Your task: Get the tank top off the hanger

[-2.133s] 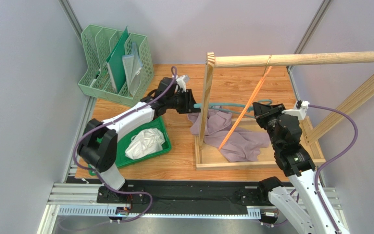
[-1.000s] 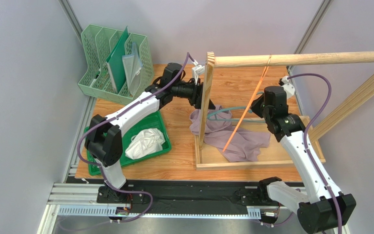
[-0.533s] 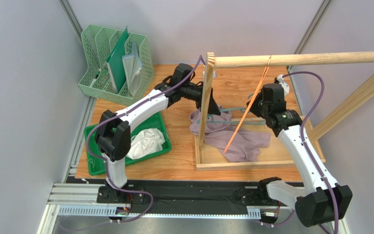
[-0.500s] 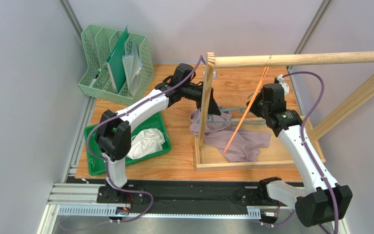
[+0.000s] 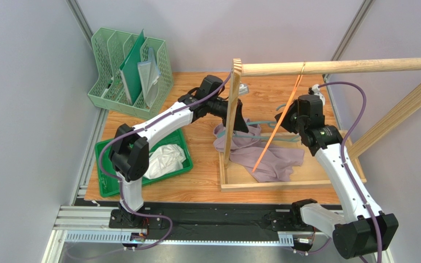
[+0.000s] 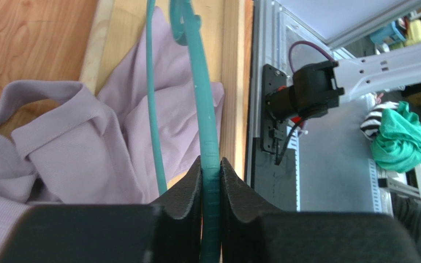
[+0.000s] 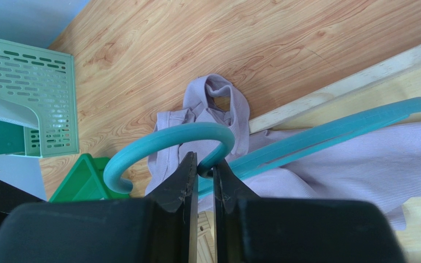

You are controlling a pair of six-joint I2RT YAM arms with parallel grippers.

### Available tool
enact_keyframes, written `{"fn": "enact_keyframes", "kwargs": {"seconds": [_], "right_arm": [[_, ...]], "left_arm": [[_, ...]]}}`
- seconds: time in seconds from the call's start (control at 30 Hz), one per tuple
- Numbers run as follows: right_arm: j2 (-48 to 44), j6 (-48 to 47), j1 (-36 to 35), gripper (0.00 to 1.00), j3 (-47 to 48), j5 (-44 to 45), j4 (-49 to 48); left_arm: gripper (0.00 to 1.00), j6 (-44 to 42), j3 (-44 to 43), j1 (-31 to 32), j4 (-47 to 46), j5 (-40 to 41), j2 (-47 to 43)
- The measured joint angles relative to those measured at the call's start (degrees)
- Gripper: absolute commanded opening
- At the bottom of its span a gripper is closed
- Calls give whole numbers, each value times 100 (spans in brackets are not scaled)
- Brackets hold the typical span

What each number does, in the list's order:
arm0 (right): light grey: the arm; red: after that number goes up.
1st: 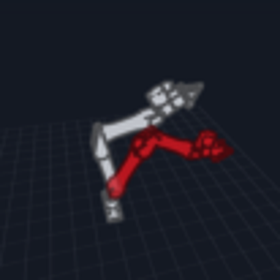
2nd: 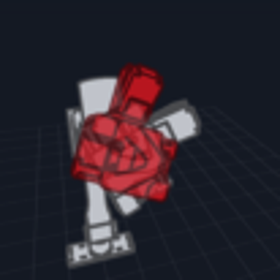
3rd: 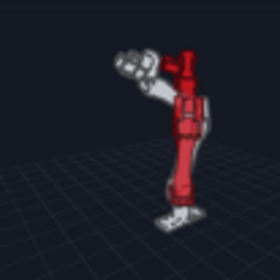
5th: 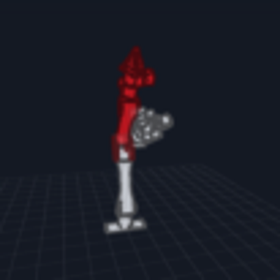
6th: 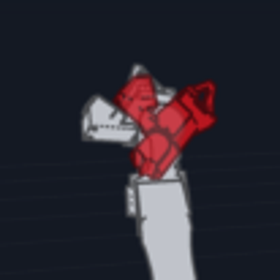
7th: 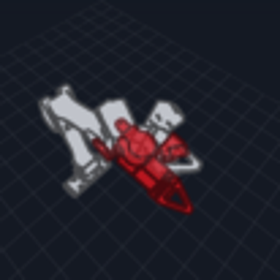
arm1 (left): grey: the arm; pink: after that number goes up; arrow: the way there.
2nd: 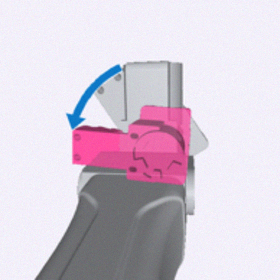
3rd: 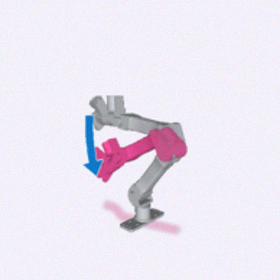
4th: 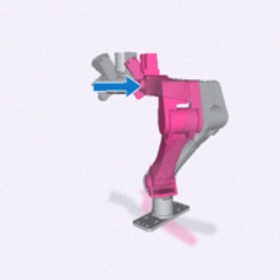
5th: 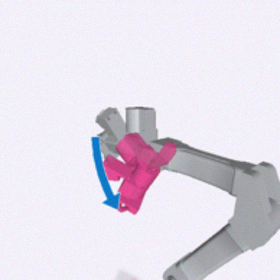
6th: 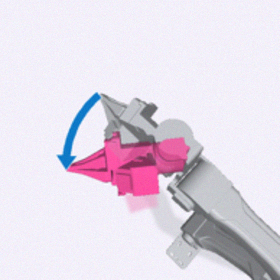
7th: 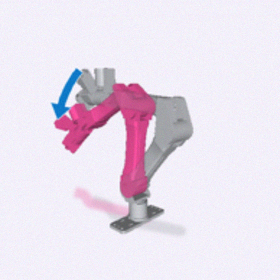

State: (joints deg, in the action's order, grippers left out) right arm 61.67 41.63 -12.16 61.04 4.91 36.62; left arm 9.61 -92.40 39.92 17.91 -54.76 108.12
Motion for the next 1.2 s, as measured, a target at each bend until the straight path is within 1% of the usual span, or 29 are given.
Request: {"fn": "enact_keyframes", "kwargs": {"seconds": [0.03,0.07,0.1,0.17,0.2,0.27,0.3,0.33,0.4,0.43,0.5,0.6,0.67,0.83,0.93,1.07,1.2], "right_arm": [[-37,0,0,1,-9,-9,7],[-101,2,4,4,-28,-26,7],[-133,7,7,11,-33,-35,20],[-236,2,13,20,-70,-35,17],[-302,4,26,30,-114,-44,11],[-424,24,24,44,-195,-61,4],[-487,42,24,54,-232,-66,7],[-588,22,24,57,-306,-79,2],[-782,76,48,71,-452,-142,0],[-911,111,79,73,-575,-195,-46],[-1182,199,166,75,-863,-212,-57],[-1576,382,400,73,-1241,-271,-26],[-1836,568,728,72,-1464,-448,-52],[-2299,1191,1849,70,-1971,-1029,-350],[-2402,1593,2238,71,-2293,-1394,-608],[-2146,2013,2361,71,-2371,-1827,-927],[-1993,2367,2361,69,-2417,-2122,-1222]], "left_arm": [[3,13,0,4,20,48,0],[2,11,0,9,39,94,0],[0,20,0,9,46,85,0],[0,39,0,13,17,83,0],[0,55,0,13,-9,70,0],[0,101,13,13,-46,50,0],[0,153,22,13,-63,101,0],[0,192,31,13,-70,127,0],[0,284,55,9,-83,155,0],[0,334,63,9,-107,179,0],[0,431,94,9,-155,197,0],[0,584,160,13,-260,240,0],[0,708,195,11,-289,289,0],[0,1075,361,-2,-520,321,0],[0,1360,610,-15,-831,267,-13],[0,1650,927,-22,-1187,184,-55],[0,1825,1075,-44,-1506,149,-155]]}}
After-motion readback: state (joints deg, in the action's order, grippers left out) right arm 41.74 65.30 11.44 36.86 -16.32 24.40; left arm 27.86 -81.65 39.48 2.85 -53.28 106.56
